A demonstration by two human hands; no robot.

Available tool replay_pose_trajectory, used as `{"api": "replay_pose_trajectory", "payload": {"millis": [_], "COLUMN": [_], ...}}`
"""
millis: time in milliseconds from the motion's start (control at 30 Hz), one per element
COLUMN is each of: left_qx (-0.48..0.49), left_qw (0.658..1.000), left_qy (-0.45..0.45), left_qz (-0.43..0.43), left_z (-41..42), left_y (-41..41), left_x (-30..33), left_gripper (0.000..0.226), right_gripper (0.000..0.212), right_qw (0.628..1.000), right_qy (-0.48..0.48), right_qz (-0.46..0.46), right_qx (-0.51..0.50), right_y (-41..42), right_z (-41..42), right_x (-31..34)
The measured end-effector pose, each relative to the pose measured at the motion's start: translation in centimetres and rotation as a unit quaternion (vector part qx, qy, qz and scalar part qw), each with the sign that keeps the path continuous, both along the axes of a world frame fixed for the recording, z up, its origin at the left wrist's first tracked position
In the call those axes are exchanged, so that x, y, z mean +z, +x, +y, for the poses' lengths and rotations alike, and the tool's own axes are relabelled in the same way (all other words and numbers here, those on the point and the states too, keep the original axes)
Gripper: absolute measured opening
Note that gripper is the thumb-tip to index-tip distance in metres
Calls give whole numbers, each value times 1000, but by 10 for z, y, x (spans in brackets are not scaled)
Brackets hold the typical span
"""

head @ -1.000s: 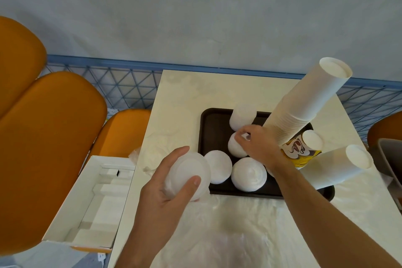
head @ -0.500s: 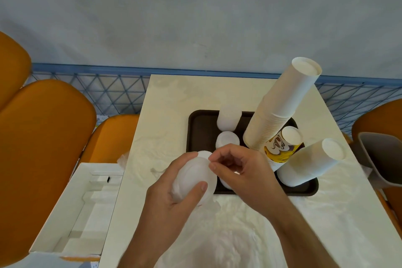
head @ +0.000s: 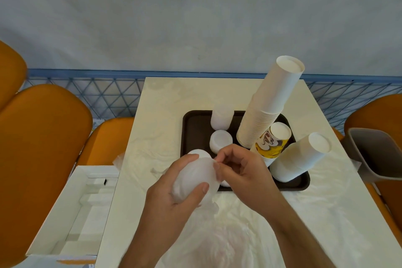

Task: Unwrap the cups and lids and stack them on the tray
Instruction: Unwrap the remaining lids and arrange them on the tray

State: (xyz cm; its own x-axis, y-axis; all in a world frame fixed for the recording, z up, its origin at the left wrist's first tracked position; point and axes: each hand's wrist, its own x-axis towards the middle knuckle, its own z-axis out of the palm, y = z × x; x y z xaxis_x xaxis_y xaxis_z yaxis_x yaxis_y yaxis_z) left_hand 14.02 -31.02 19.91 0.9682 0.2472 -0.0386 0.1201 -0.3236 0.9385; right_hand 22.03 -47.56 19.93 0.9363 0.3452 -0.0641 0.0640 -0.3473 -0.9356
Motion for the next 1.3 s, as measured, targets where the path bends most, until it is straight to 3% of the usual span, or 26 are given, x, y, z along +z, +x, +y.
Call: {"api": "replay_pose_trajectory", "payload": {"millis": [167, 300, 500, 600, 667, 767, 867, 1100, 1300], "left_qx": [-8, -17, -1, 16, 22, 26, 38, 59, 72], "left_qw": [1000, 1000, 1000, 1000, 1000, 999, 999, 998, 997], "left_qy": [-24, 0, -14, 3, 2, 13, 19, 12, 11], "left_qz": [-3, -1, -14, -8, -10, -20, -18, 9, 27], "left_z": [0, 3, 17, 24, 27, 29, 32, 43, 46], "left_y": [-1, -2, -6, -7, -8, -8, -8, -10, -8], "left_x": [0, 0, 5, 5, 5, 7, 8, 4, 1], "left_gripper": [53, 59, 49, 50, 52, 59, 58, 54, 52], "right_gripper": [25, 24, 34, 13, 18, 25, 28, 30, 35], "right_qw": [989, 980, 929, 970, 992, 984, 957, 924, 919], "right_qy": [83, 129, 282, 179, 49, -107, -205, -317, -369], "right_qz": [113, 150, 237, 137, 37, -100, -186, -212, -137], "right_qx": [35, 26, -27, -91, -112, -101, -91, -10, 23], "right_y": [-3, -3, 9, 25, 41, 67, 96, 125, 127], "right_z": [-1, -2, -3, -6, -7, -4, -1, 1, 1], "right_x": [1, -2, -20, -34, -46, -65, -85, -126, -129]}}
